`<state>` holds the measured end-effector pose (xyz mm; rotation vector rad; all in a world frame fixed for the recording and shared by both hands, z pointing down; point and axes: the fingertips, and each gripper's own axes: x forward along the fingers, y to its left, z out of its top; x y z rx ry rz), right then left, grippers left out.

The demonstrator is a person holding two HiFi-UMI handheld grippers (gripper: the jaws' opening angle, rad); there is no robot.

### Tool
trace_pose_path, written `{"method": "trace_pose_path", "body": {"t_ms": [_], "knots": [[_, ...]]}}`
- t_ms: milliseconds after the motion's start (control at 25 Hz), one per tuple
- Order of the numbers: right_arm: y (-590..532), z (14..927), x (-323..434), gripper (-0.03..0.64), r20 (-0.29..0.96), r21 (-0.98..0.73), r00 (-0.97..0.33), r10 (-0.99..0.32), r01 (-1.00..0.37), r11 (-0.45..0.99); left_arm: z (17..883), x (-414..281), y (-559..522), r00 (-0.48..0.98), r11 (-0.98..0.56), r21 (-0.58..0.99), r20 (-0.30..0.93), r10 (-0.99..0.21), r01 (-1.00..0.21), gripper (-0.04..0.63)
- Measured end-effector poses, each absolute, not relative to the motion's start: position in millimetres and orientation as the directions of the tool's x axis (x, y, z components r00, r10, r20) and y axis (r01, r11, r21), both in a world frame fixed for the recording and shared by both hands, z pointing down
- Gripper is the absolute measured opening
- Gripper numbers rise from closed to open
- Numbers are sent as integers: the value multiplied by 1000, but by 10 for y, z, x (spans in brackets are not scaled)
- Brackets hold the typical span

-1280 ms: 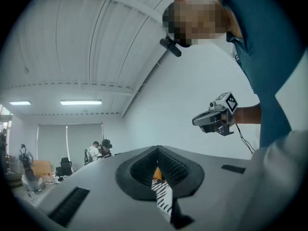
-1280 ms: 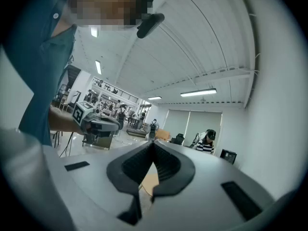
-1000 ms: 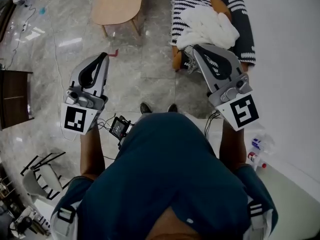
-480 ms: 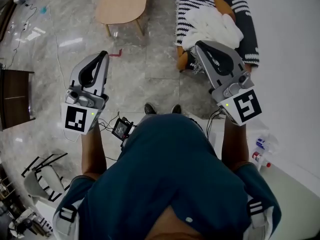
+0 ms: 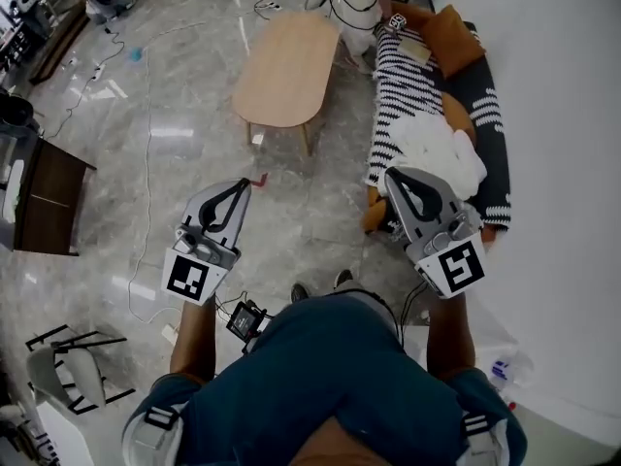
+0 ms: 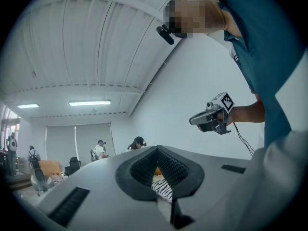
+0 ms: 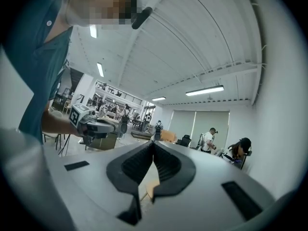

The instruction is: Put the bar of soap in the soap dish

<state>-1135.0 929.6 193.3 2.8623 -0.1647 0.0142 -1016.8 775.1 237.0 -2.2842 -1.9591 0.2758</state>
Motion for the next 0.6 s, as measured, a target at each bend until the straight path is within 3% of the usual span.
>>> {"method": "trace_pose_path", "body": {"t_ms": [600], "knots": [[10224, 1896, -10109, 14, 19, 241, 951, -309, -304, -922, 2162, -9128, 8436, 371, -373, -219, -53, 927, 901, 3]]}}
